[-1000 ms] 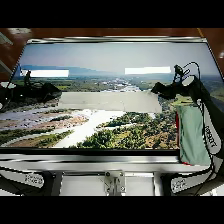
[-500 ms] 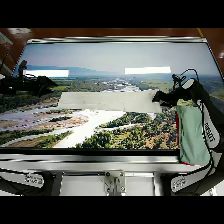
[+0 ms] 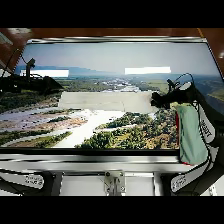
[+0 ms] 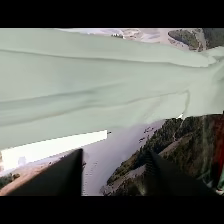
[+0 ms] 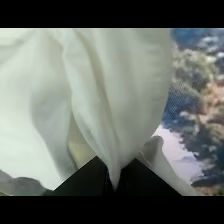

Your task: Fold the shirts.

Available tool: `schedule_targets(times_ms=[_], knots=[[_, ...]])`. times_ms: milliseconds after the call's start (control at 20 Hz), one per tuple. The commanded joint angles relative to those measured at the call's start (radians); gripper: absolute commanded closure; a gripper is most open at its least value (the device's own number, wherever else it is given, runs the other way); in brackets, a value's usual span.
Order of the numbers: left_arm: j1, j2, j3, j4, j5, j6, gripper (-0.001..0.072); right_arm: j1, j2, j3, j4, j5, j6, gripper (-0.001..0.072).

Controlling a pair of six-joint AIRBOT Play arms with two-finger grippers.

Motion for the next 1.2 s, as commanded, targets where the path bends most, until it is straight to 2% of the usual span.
schedule_targets(times_ms=[0, 150, 300, 450, 650, 750, 1000, 1150], knots=[[-0.045, 0.000, 0.001, 0.000, -0.002, 0.000, 0.0669, -0.023, 0.072, 0.002, 0.027, 0.046, -0.050, 0.0639], [-0.138, -0.008, -0.003, 0.000, 0.033, 0.000, 0.0668, -0.037, 0.192, 0.001, 0.022, 0.125, -0.052, 0.0639], [-0.296, -0.033, -0.003, 0.000, 0.110, -0.001, 0.0668, -0.036, 0.297, 0.001, 0.016, 0.235, -0.036, 0.0639], [-0.480, -0.066, -0.003, -0.005, 0.218, -0.004, 0.0668, -0.036, 0.371, 0.001, -0.029, 0.314, -0.001, 0.0639], [-0.691, -0.123, -0.003, -0.115, 0.422, -0.027, 0.0668, -0.036, 0.459, 0.001, -0.084, 0.393, 0.037, 0.0639], [-0.760, -0.157, -0.002, -0.152, 0.483, -0.048, 0.0668, -0.036, 0.502, 0.001, -0.106, 0.418, 0.055, 0.0639], [-0.888, -0.263, -0.002, -0.225, 0.489, -0.113, 0.0668, -0.036, 0.611, 0.001, -0.109, 0.443, 0.079, 0.0639], [-0.937, -0.327, 0.000, -0.350, 0.499, -0.116, 0.0668, -0.036, 0.677, 0.001, -0.108, 0.461, 0.107, 0.0639]])
